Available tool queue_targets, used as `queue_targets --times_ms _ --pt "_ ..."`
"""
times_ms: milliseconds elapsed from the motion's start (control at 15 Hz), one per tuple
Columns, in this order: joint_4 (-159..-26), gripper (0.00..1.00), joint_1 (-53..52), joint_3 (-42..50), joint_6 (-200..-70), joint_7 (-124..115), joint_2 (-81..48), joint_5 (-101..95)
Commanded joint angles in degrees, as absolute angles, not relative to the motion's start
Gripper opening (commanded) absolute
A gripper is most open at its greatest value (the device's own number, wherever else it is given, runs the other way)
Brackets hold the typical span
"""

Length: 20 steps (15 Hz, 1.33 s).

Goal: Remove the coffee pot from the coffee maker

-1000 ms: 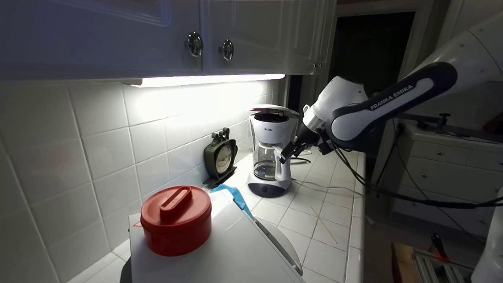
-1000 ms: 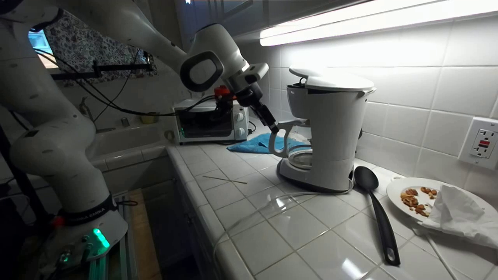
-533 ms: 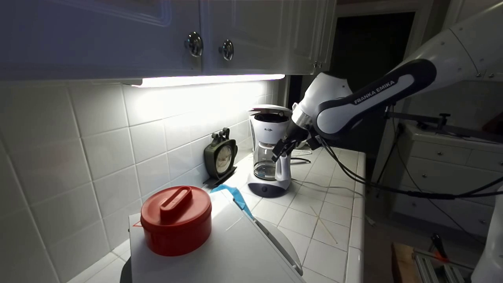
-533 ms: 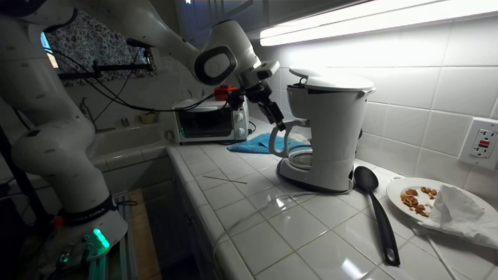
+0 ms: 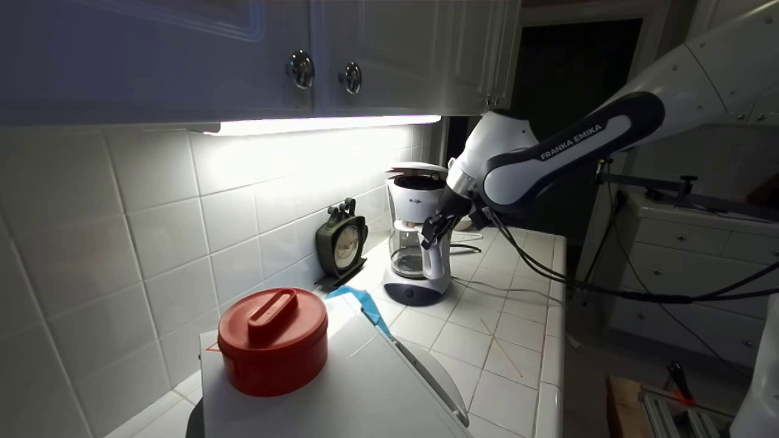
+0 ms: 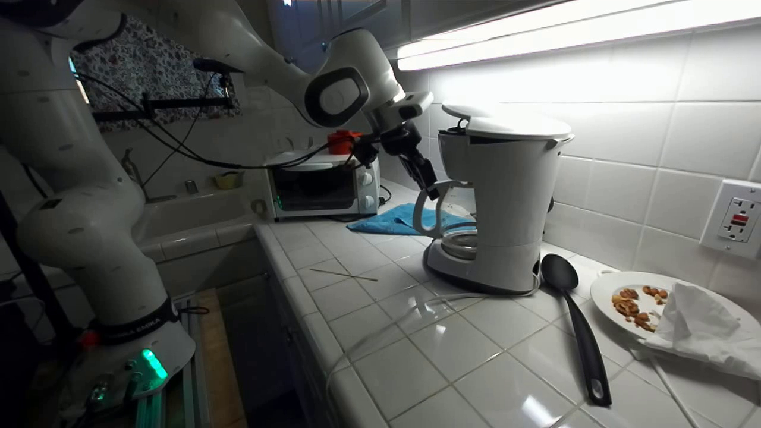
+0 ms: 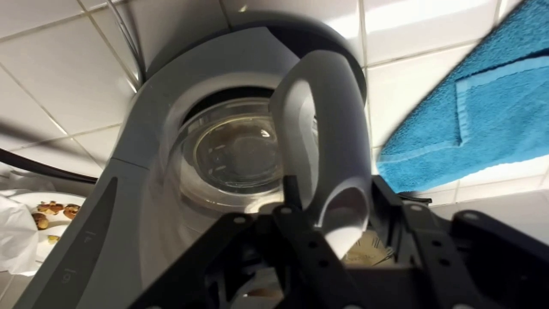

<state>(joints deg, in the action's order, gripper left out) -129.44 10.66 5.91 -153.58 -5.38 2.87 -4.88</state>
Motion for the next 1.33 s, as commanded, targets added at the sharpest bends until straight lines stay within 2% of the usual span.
queue_targets --times_ms 0,67,467,933,1267 --pt "-127.94 0.15 9.66 6.33 -150.71 -6.23 2.28 -5.53" --pt "-127.95 0.11 9.51 6.33 -150.50 -5.91 2.28 -5.13" --pt "-128.00 0.11 8.65 6.45 -148.64 -3.69 3.23 1.06" --pt "-127.90 0.11 7.27 7.52 -144.09 4.69 5.56 21.37" --pt "-128.20 0.11 7.15 7.41 -140.45 3.06 5.84 21.40"
